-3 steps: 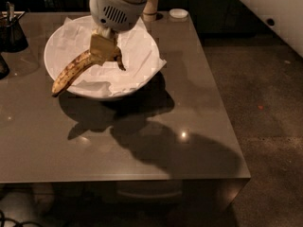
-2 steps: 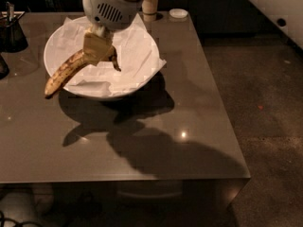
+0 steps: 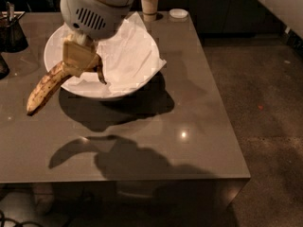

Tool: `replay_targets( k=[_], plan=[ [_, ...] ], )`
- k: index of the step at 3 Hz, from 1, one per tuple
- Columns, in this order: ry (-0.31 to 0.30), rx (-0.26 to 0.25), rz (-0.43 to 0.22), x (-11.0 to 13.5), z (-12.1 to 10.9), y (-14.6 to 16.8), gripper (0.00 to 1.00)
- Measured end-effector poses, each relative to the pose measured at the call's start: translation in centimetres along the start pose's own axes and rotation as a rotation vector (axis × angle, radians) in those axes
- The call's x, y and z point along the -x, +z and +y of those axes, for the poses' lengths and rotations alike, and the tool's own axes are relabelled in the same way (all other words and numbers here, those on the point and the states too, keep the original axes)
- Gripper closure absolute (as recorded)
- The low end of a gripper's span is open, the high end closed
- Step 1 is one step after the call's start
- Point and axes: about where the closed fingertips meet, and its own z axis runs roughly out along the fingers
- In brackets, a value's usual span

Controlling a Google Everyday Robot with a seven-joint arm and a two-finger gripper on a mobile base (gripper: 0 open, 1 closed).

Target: Pick banana from white bowl

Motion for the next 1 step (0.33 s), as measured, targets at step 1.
replay_targets(
  k=[1],
  plan=[
    [0.0,0.0,0.0,0.0,0.0,0.0,1.0]
  ],
)
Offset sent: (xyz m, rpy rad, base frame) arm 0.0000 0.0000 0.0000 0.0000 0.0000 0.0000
